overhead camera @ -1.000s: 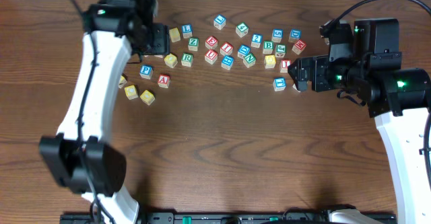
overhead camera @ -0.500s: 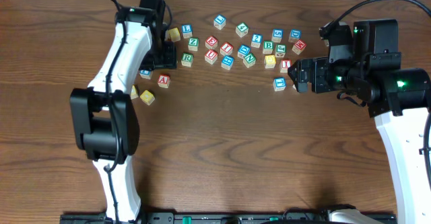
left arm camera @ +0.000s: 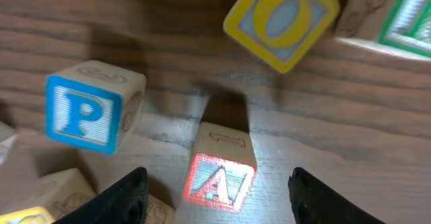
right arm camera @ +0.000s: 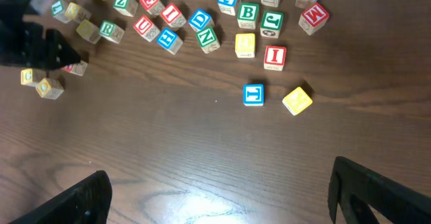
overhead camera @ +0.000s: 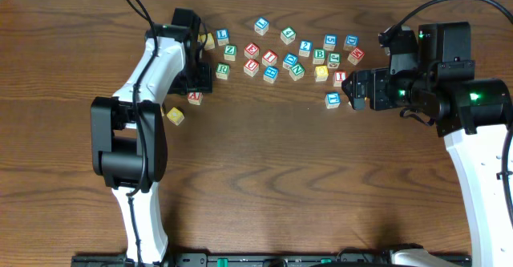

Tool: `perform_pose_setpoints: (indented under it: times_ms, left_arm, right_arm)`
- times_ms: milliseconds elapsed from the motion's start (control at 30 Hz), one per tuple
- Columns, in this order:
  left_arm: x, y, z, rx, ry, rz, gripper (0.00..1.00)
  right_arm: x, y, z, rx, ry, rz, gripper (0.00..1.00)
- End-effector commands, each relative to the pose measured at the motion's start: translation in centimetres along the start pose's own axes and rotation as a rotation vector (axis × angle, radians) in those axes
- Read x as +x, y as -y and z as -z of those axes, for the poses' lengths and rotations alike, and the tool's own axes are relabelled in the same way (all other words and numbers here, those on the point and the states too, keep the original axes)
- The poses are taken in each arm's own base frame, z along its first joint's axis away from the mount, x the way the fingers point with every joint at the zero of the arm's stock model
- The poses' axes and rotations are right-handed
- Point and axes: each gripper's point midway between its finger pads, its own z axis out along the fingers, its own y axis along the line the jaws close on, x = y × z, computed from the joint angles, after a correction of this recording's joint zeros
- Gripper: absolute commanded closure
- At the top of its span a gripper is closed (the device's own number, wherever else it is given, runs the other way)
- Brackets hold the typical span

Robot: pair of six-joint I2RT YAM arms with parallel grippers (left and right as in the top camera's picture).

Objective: Spell out AI2
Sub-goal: 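Close the left gripper on the red A block and lift it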

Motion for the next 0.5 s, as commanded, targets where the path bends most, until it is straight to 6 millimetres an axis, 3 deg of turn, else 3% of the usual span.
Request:
perform_pose_setpoints:
  times_ms: [0, 200, 467]
  left_arm:
    - [0.96, 0.0, -1.79, -0.016, -0.024, -0.025, 0.34]
    - [0.54, 0.25, -2.03, -0.012, -0.002, -0.029, 0.35]
    - [1.04, 0.19, -2.37, -0.015, -0.016, -0.03, 0.45]
  right_arm:
    - [-0.51, -0.14, 0.42, -0.005, 0.015, 0.014, 0.01]
    - [-0.49, -0.14, 0.42, -0.005, 0.015, 0.014, 0.01]
    - [-0.51, -0.14, 0.42, -0.005, 0.015, 0.014, 0.01]
